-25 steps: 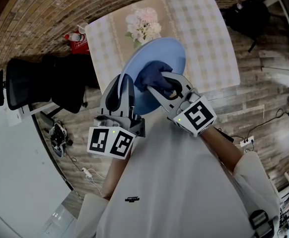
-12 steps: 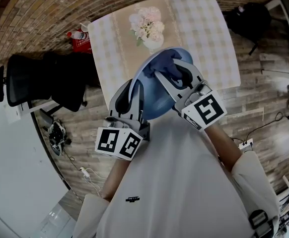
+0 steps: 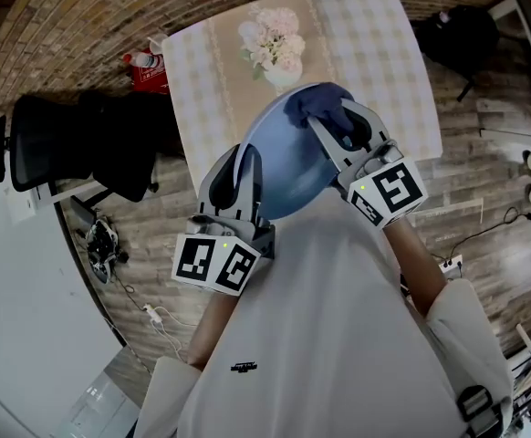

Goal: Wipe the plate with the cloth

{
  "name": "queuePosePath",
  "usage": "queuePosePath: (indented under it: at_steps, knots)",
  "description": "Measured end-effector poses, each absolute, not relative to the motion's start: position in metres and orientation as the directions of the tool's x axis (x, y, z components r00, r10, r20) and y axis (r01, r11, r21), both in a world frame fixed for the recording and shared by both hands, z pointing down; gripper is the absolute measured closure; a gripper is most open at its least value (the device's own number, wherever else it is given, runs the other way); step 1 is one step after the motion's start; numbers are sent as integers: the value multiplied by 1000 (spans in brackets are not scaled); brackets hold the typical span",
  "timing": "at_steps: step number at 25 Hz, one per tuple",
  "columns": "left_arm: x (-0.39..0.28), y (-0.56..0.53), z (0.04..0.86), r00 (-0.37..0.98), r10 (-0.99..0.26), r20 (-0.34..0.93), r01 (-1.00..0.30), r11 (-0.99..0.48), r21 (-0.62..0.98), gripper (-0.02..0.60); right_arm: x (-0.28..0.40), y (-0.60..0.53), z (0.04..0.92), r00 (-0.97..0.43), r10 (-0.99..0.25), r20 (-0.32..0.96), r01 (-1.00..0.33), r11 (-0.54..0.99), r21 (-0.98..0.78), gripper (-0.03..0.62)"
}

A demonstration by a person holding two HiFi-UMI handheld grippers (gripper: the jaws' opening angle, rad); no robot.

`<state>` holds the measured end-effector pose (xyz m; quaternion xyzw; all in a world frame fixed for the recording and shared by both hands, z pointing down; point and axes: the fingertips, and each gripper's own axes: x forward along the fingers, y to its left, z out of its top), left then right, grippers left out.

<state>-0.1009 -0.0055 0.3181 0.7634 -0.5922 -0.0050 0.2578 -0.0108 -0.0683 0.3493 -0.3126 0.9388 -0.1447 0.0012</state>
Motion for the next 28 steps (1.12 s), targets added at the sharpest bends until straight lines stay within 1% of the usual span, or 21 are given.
queuePosePath:
  at_steps: [7, 11, 15, 20, 25, 28]
  knots:
    - [-119, -9, 309, 248, -931, 268, -895, -115, 430, 534, -6, -72, 376, -787, -591, 175, -616, 737, -278, 476]
    - [-129, -15, 303, 226, -941, 252, -898, -101, 429, 534, -12, -66, 388, -792, -567, 226, -609, 757, -236, 476]
    - [-135, -22, 297, 208, -948, 241, -901, -90, 424, 534, -19, -56, 398, -808, -524, 270, -583, 778, -233, 476]
    - [-141, -29, 293, 194, -953, 233, -904, -81, 420, 534, -33, -35, 403, -836, -447, 318, -520, 831, -200, 476]
    - [-147, -36, 292, 183, -956, 229, -904, -72, 421, 534, -53, -12, 406, -875, -341, 345, -426, 880, -211, 476]
    - [-148, -39, 293, 181, -957, 227, -903, -70, 424, 534, -65, 4, 404, -897, -271, 350, -351, 918, -187, 476]
